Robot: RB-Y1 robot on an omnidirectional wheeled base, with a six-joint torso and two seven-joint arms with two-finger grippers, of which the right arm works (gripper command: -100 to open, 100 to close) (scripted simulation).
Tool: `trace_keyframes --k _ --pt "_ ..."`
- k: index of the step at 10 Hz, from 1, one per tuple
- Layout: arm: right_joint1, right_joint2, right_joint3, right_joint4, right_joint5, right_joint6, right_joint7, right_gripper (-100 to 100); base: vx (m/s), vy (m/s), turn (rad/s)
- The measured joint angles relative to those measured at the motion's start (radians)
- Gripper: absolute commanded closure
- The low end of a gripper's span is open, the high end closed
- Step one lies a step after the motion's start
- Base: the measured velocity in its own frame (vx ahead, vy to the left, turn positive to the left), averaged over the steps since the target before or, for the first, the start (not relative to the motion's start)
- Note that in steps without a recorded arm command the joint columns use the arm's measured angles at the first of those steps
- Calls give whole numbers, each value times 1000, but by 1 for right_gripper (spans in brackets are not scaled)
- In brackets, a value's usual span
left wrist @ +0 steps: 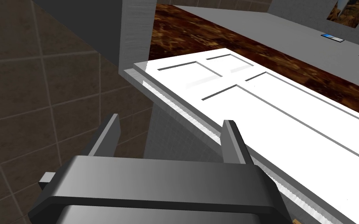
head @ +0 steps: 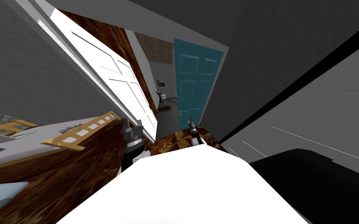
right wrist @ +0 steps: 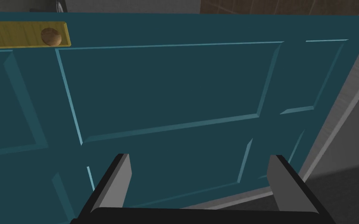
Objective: Push the door open
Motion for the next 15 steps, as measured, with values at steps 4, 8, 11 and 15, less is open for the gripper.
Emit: trace_keyframes --k 4,8,11,15 --pt "-43 -4 4 116 -7 -26 0 -100 71 -31 32" --pt "-78 -2 7 209 -11 -43 2 -100 52 -22 18" --pt "-104 4 11 270 -14 -51 7 -100 62 -30 27" --pt "-148 8 14 383 -19 -80 8 -100 74 -32 28"
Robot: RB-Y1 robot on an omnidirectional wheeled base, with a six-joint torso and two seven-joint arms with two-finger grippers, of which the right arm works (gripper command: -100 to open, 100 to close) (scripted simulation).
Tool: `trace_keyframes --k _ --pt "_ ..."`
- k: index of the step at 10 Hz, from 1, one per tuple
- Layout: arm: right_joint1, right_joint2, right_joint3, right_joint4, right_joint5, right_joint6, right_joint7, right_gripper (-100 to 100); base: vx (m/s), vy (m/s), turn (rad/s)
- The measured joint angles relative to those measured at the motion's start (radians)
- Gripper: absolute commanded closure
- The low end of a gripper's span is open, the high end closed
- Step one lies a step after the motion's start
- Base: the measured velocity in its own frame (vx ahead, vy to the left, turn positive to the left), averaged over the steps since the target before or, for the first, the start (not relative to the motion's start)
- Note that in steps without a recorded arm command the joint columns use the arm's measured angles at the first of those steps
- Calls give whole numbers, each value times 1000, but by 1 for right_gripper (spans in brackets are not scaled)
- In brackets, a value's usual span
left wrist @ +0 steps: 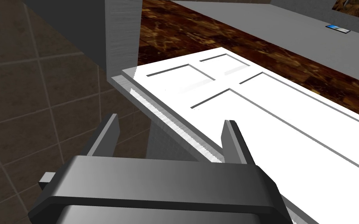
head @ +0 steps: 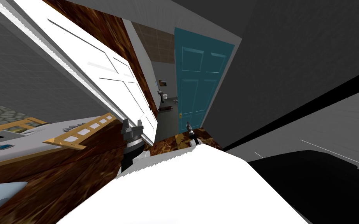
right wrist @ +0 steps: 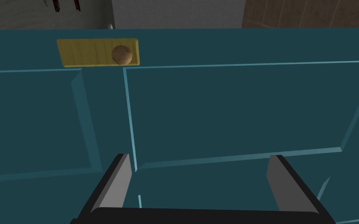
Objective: Push the door open
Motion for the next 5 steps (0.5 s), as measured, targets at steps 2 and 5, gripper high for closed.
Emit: trace_keyframes --k 2,5 --pt "-23 2 1 61 -3 -13 0 -100 80 -32 37" --pt "-50 8 4 126 -7 -21 2 -100 73 -29 20"
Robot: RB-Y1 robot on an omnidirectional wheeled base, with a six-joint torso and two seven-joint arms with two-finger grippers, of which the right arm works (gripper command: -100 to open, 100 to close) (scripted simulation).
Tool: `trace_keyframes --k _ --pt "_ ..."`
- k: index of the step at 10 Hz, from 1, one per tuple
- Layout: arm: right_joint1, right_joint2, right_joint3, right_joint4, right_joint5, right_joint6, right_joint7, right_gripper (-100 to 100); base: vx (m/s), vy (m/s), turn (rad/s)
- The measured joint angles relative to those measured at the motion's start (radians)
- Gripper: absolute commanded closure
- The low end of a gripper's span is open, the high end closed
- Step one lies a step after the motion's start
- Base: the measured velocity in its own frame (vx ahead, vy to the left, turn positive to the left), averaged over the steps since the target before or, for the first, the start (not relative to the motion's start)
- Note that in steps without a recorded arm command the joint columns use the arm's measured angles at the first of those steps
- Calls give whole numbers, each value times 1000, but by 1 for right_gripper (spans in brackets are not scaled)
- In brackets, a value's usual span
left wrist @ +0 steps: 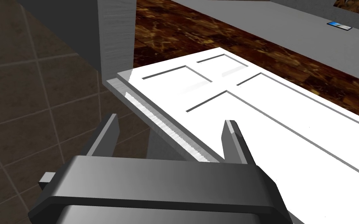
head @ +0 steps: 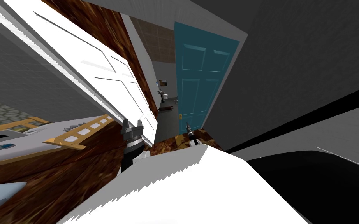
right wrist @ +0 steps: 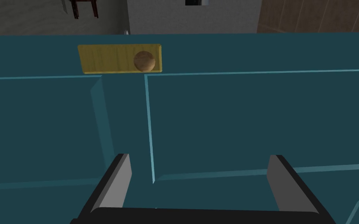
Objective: Push the door open
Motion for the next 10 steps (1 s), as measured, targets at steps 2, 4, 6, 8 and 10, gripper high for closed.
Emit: trace_keyframes --k 2,4,6,8,10 --pt "-18 2 2 49 -3 -13 -2 -100 82 -38 30" --pt "-46 7 2 107 -6 -21 -1 -100 100 -32 28" --pt "-58 14 5 145 -8 -29 1 -100 85 -33 22" --pt "-77 21 6 193 -10 -40 2 -100 102 -39 27" --pt "-93 30 8 236 -12 -49 5 -100 98 -26 21"
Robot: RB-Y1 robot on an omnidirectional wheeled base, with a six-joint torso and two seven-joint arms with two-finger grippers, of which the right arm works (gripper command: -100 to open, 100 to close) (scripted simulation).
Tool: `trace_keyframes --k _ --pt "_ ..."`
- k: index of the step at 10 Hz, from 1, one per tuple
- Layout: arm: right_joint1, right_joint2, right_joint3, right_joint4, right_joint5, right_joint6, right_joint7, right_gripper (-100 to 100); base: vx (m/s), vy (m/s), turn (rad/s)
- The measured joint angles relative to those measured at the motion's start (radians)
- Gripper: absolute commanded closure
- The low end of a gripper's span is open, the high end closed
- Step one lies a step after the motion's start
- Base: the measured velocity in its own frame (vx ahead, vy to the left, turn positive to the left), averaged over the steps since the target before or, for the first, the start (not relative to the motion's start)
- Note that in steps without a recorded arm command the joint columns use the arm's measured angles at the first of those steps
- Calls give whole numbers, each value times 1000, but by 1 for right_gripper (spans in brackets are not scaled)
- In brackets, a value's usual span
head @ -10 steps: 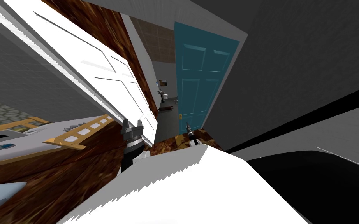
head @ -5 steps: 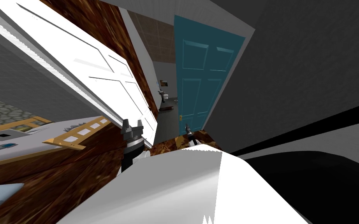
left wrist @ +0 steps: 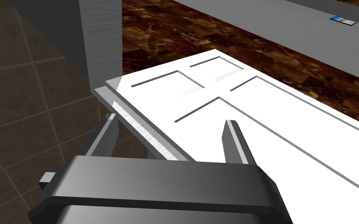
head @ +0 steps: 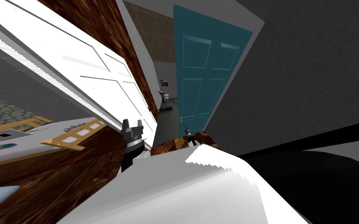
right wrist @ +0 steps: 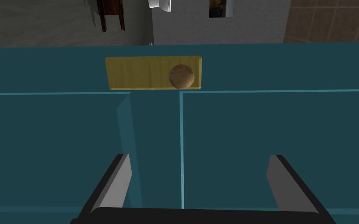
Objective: Push the door open
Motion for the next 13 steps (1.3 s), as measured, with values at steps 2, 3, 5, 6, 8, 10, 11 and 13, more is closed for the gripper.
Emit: trace_keyframes --k 2,3,5,6,8,10,11,13 --pt "-19 7 0 43 -2 -9 1 -100 71 -24 12" --pt "-20 8 0 45 -3 -10 1 -100 111 23 27" --pt "-32 -15 -5 69 -5 -21 -1 -100 193 26 22" --pt "-26 -20 -6 57 -5 -16 1 -100 193 11 27" --pt "-28 -29 -9 58 -7 -13 2 -100 192 -1 24" --pt "-26 -31 -13 53 -8 -10 2 -100 192 25 23" --pt "-28 -28 -15 57 -9 -12 3 -100 185 39 21" --pt "-31 -17 -19 61 -11 -12 3 -100 188 15 22"
